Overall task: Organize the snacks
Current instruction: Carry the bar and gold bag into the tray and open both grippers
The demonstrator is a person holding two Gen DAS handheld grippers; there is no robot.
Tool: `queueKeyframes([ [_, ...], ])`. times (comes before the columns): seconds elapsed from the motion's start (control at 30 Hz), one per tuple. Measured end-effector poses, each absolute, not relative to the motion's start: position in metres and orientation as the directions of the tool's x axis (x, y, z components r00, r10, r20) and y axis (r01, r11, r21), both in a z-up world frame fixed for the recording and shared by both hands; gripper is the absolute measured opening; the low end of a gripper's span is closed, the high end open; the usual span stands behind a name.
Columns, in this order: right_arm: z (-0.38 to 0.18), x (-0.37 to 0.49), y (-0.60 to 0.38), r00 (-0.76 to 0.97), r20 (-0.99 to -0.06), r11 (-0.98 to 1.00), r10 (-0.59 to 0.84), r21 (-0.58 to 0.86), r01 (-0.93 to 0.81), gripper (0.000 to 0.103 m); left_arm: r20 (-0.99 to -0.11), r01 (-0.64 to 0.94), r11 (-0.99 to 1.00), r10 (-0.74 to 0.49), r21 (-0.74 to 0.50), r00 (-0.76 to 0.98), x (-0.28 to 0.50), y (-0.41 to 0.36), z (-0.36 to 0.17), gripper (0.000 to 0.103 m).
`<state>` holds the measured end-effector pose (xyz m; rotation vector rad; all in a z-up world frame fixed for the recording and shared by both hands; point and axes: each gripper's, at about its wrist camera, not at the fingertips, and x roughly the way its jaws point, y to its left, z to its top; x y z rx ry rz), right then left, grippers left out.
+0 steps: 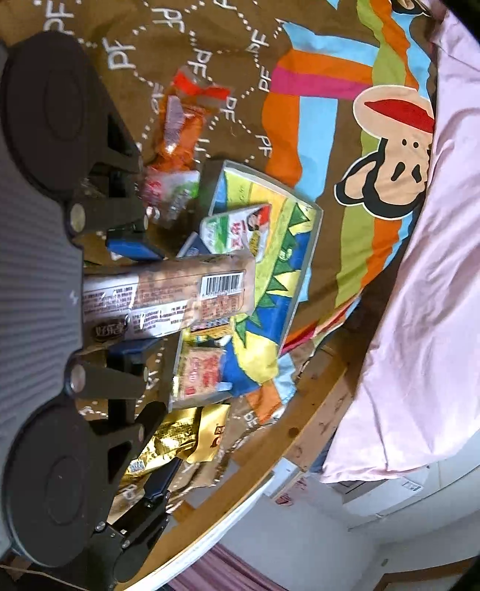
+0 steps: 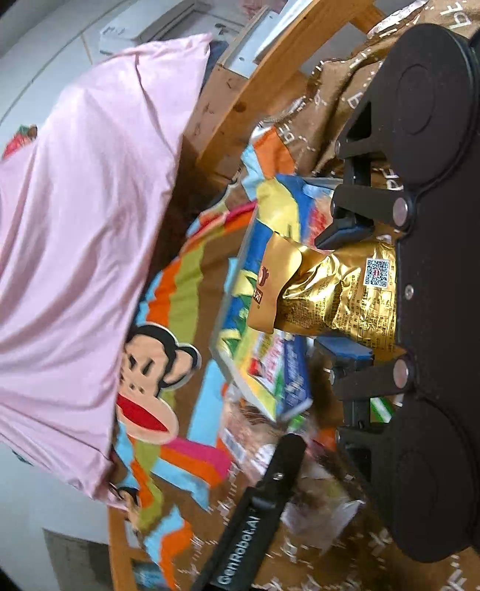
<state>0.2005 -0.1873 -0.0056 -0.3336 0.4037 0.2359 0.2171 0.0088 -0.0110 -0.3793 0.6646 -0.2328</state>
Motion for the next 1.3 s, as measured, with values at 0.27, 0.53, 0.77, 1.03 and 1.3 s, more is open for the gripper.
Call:
queueKeyframes([
  [0.27,-0.013,0.232,-0.199,0.931,-0.336,0.950,0.143,-0.218,-0.225,0.053,-0.515,0.093,0.898,-0.329,-0.430,0.791,0.271,0.005,-0.004,0.047],
  [0.53,-0.023,0.277,-0.208,0.940,-0.314,0.969,0.134,-0.155,-0.190,0.053,-0.499,0.073,0.886,-0.323,-0.457,0.804,0.334,-0.004,-0.020,0.047],
  [0.77,-0.045,0.321,-0.203,0.937,-0.322,0.982,0.132,-0.087,-0.168,0.053,-0.521,0.043,0.891,-0.303,-0.451,0.798,0.374,-0.004,-0.040,0.047],
  [1.03,-0.073,0.359,-0.195,0.915,-0.380,0.984,0.136,-0.054,-0.169,0.053,-0.575,0.018,0.914,-0.271,-0.406,0.772,0.399,-0.001,-0.054,0.047],
  [1.3,-0.093,0.372,-0.190,0.890,-0.435,0.983,0.136,-0.050,-0.175,0.053,-0.613,-0.015,0.915,-0.259,-0.403,0.746,0.411,0.002,-0.066,0.047],
])
